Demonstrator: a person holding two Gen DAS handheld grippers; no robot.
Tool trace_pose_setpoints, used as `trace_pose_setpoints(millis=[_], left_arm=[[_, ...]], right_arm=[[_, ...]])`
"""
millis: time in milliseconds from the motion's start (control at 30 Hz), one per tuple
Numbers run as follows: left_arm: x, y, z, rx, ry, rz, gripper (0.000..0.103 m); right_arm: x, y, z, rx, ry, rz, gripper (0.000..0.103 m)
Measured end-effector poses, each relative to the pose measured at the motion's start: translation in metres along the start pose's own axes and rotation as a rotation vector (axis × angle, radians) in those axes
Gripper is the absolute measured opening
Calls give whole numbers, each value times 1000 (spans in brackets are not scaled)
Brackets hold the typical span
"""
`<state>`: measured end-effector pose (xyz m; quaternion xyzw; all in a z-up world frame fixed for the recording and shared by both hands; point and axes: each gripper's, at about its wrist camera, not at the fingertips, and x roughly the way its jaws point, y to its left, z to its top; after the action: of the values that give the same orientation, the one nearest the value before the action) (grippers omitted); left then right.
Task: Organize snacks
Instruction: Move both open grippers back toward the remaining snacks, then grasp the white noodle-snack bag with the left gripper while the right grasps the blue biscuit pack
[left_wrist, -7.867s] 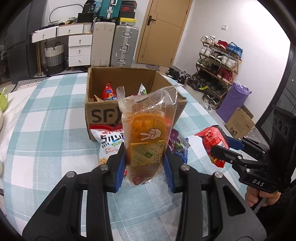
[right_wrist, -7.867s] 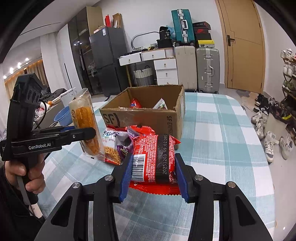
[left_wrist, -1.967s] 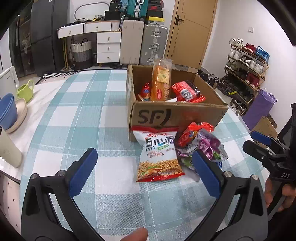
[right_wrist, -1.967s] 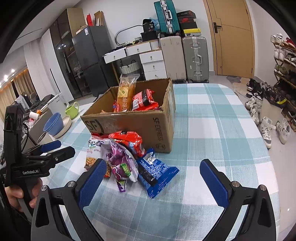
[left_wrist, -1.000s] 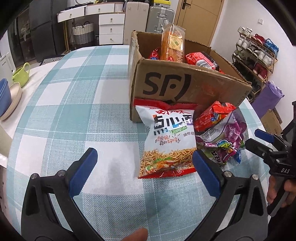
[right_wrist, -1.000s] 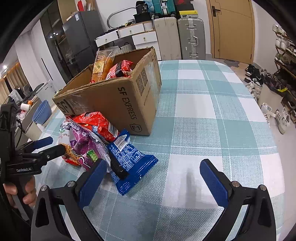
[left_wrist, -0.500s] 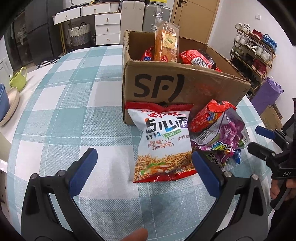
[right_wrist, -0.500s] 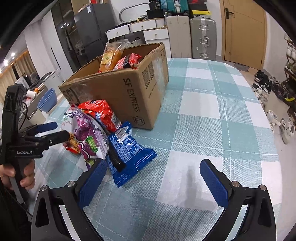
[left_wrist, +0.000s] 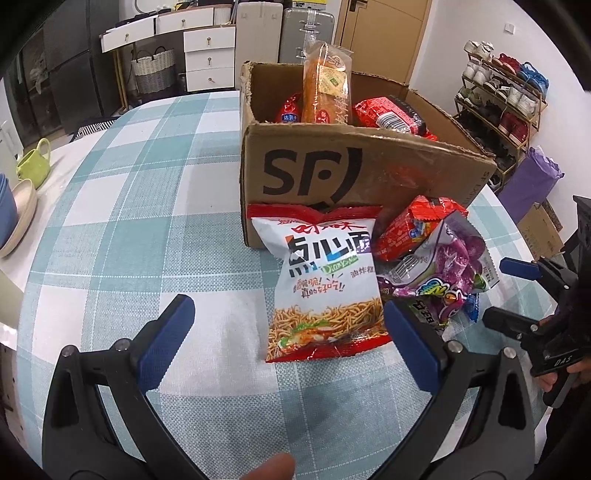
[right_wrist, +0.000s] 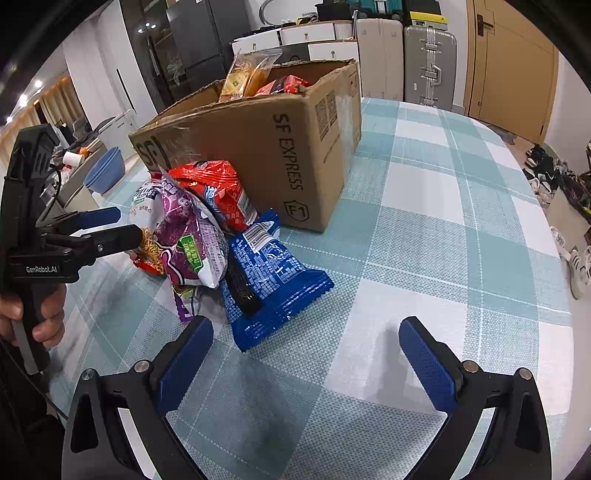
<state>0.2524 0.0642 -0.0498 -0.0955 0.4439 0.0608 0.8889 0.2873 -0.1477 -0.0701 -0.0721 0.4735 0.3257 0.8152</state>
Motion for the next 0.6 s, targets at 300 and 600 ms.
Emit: trace_pose_setpoints(millis=[300,600], left_arm=[[6,-3,2,-19,12,-16,102],[24,7,8,-96,57,-65,96]], right_arm=[[22,4,17,-2,27,-73,102],[26,17,33,-71,-4,-29,86]])
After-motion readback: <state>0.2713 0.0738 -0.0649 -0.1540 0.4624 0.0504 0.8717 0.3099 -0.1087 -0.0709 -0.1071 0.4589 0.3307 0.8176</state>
